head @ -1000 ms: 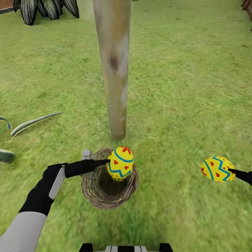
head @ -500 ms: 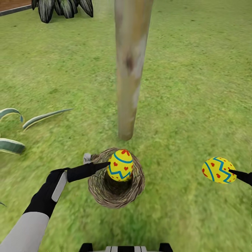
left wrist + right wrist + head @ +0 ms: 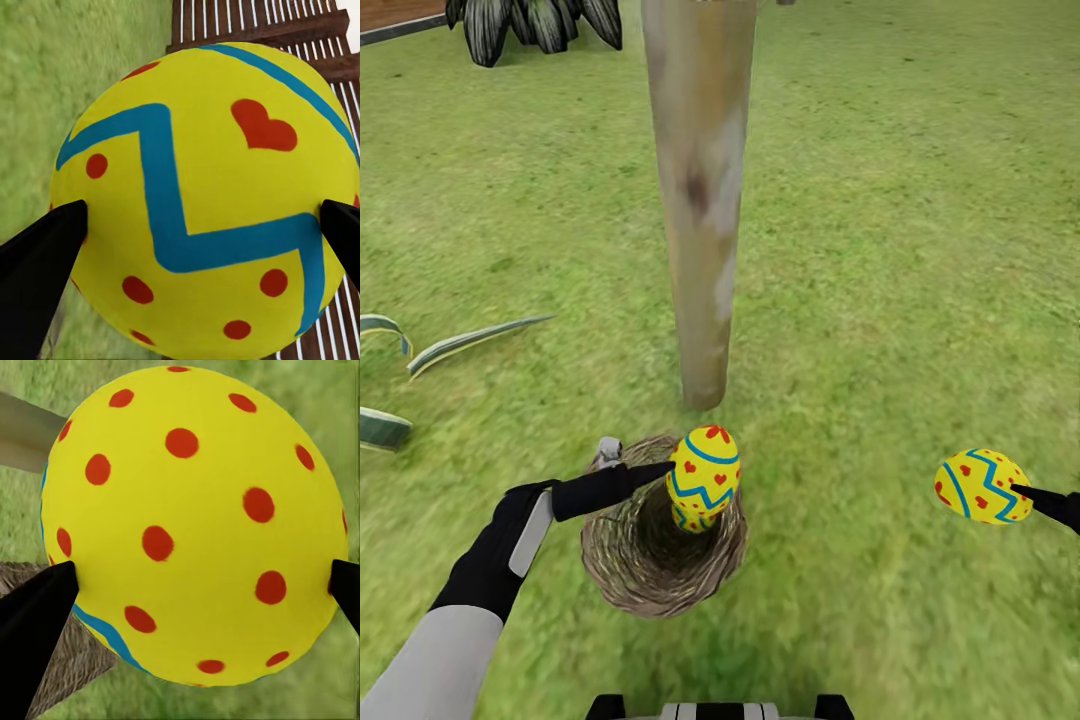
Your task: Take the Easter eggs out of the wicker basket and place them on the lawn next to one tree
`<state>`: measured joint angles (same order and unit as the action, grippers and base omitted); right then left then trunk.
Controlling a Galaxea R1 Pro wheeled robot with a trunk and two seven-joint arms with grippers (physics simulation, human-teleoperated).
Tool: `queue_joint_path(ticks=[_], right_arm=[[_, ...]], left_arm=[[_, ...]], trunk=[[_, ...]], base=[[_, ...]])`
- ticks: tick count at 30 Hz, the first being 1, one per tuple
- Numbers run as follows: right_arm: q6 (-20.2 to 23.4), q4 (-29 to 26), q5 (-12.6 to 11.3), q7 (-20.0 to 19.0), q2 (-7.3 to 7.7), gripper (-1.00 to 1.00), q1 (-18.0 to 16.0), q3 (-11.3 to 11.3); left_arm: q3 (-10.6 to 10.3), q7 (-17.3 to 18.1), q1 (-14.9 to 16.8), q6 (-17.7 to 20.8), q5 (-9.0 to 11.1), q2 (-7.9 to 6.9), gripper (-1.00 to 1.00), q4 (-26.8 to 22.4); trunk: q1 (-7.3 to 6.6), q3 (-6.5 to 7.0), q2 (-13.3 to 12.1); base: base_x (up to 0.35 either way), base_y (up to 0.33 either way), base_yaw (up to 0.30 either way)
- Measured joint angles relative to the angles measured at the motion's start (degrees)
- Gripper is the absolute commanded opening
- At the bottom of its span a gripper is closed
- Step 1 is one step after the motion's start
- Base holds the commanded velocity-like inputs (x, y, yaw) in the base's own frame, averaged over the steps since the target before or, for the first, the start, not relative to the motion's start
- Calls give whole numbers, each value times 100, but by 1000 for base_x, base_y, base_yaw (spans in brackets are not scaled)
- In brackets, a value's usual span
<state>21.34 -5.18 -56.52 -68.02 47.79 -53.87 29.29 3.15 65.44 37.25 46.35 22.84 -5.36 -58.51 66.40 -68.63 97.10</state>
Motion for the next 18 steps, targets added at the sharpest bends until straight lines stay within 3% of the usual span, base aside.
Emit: queue_joint_path(ticks=[6, 10, 18], right_arm=[[0, 2, 14, 0, -1, -100, -3, 9], [0, 2, 310, 3, -2, -100, -3, 9], [0, 2, 360, -1, -1, -100, -5, 6]], left_arm=[[1, -5, -1, 0, -1, 66, -100, -2], [2, -23, -1, 2, -10, 70, -100, -3], [0, -36, 0, 0, -6, 141, -100, -1]], trunk=[[0, 0, 0], [2, 0, 0], [2, 0, 0]], base=[[188, -238, 204], [25, -80, 205], [0, -270, 264]])
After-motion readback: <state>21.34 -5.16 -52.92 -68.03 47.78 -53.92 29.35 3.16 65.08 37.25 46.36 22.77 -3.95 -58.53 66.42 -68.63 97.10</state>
